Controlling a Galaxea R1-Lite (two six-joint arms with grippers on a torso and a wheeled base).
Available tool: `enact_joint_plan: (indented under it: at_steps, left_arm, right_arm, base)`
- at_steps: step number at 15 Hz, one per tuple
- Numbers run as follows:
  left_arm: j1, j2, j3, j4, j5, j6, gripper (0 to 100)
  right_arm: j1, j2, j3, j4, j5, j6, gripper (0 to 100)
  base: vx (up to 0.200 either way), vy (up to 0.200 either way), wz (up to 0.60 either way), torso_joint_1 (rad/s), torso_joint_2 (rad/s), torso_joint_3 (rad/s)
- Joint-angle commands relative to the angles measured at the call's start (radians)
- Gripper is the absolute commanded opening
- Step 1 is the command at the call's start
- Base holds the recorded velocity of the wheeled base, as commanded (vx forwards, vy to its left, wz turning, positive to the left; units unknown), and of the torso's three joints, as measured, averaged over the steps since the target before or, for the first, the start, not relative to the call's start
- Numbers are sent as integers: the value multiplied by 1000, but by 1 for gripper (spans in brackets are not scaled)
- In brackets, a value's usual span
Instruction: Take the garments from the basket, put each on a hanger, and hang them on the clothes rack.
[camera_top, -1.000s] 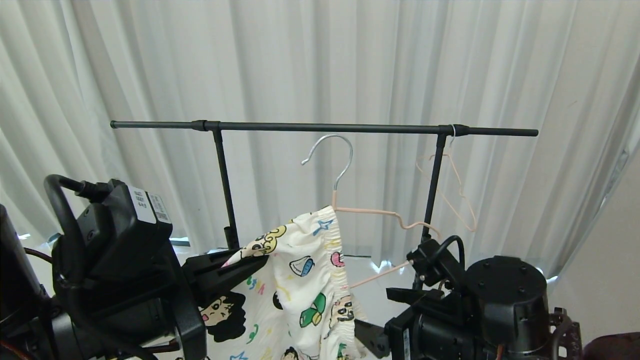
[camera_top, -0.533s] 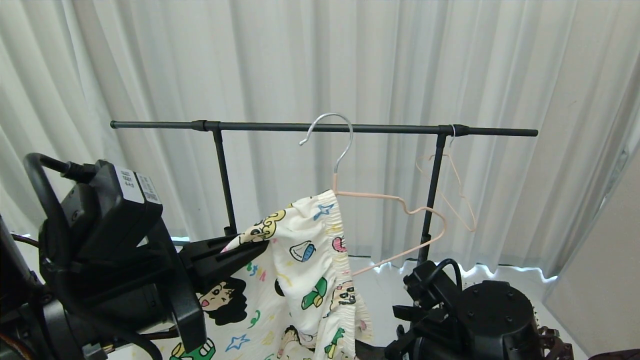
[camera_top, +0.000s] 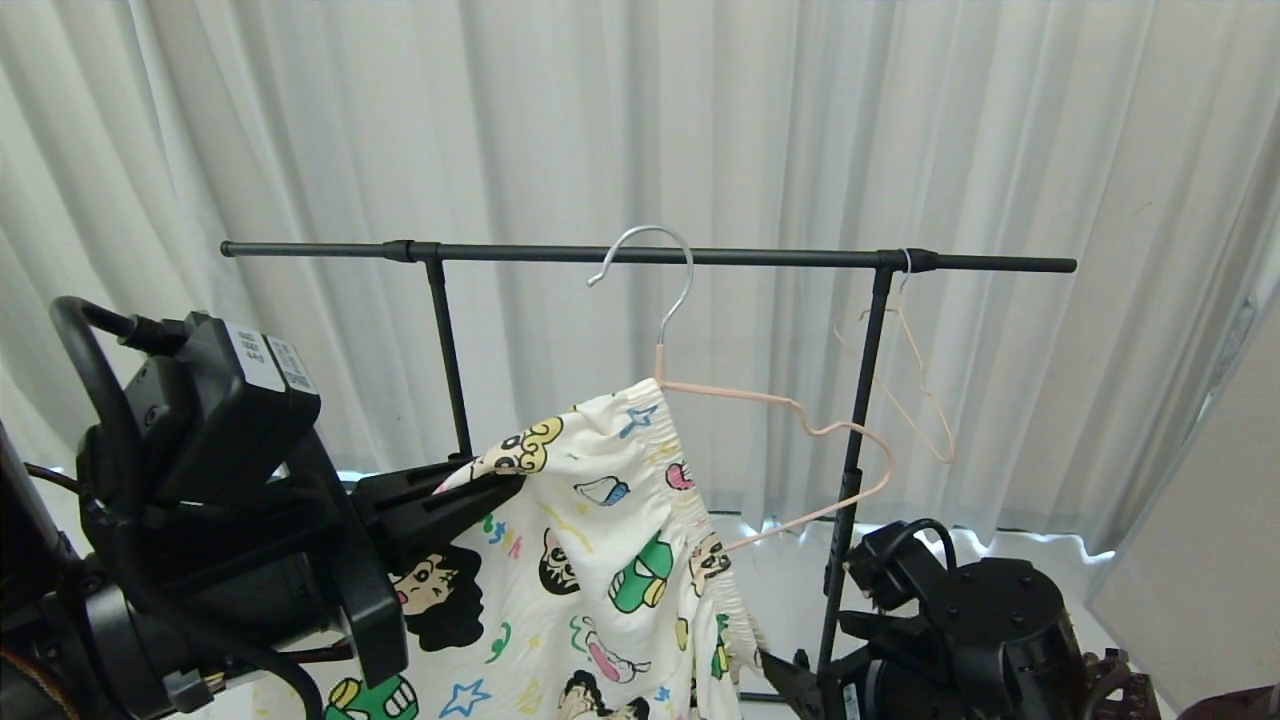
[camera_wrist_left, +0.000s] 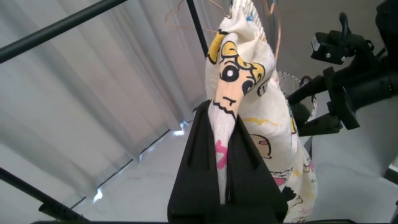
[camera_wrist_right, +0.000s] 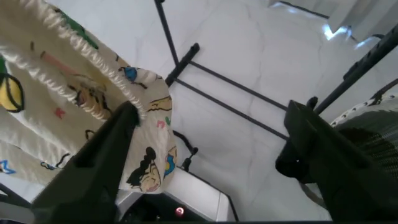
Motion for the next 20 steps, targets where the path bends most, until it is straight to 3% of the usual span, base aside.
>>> enact_joint_plan:
  at_steps: [1,4,8,11,14,20]
  left_arm:
    - [1,2,0,-2,0,0,0]
    - [1,-1,9,-2,0,1,0]
    - [24,-13,21,-2,0,26,0]
    - [26,-11,64,-2,0,32,0]
    - [24,35,98,-2,-6,95,0]
    - [58,183,94,-7,-4,104,0]
  right_arm:
    - [-2,7,-1,1,-2,-13,0]
    - [-66,4,-1,1,-6,-33,0]
    - [-295,-20,-10,0,0,-147,0]
    - [-385,-43,-64,-2,32,-170,0]
    - [-392,-83,-117,0,81,-184,0]
    - [-392,-215,-153,80,143,-211,0]
  base:
    - [0,0,0,0,0,0]
    - [0,0,0,0,0,0]
    - [0,0,0,0,0,0]
    - [0,0,0,0,0,0]
    - [0,0,0,0,0,0]
    - [0,0,0,0,0,0]
